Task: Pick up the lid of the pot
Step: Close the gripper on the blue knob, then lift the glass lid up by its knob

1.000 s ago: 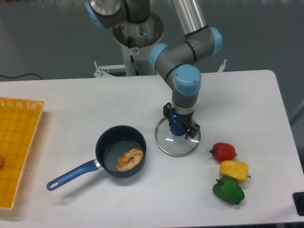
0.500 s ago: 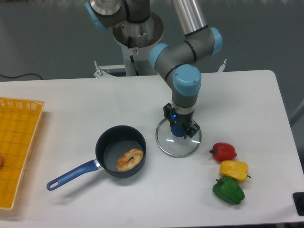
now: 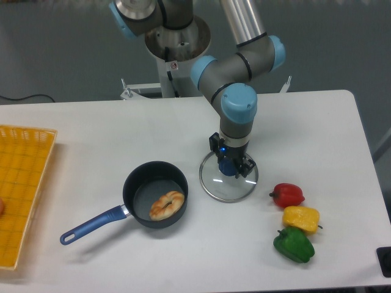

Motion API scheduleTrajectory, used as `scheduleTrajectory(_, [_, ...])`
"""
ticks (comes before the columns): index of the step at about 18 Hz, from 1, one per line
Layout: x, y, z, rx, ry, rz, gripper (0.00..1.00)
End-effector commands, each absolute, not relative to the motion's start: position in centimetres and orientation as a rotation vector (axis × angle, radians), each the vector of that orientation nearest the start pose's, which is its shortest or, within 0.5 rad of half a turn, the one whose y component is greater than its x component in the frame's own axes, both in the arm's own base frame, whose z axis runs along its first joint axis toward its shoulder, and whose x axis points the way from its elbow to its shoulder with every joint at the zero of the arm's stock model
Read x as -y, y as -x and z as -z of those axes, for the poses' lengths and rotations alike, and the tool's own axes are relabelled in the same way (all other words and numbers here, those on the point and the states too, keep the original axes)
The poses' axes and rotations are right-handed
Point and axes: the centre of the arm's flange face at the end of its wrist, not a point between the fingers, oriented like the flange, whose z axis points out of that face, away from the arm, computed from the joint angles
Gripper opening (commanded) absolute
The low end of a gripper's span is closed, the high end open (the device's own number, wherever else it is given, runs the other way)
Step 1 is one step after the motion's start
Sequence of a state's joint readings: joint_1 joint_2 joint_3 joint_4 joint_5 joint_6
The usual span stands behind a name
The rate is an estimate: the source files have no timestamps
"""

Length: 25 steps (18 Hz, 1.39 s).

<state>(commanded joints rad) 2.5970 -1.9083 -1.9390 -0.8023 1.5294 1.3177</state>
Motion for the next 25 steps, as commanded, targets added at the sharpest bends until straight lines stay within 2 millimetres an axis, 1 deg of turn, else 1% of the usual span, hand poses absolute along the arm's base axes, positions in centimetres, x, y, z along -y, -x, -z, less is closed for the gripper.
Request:
scheduleTrajectory(2, [-40.2,39.8,-22.3,-0.451,3.043,-0.083,0.53])
scheduleTrajectory(4, [-40.5,40.4,-23.4,-0.453,3.037,-0.113,0.53])
scheduleTrajectory(6, [-40.6,40.5,-24.4,-0.452,3.030,-0.135,0.53])
scheduleTrajectory(10, [-40.8,40.8,-25.8,-0.458,3.037,-0.110,0.53])
scheduleTrajectory(16, [-40.7,41.4,-28.5,-0.457,3.052,-0.080,0.53])
scheduleTrajectory(23, [-40.5,41.8,-29.0,-0.445,3.055,-0.076,0.53])
scheduleTrajectory(25, [-40.6,42.0,-29.5,-0.448,3.060,-0.059,0.53])
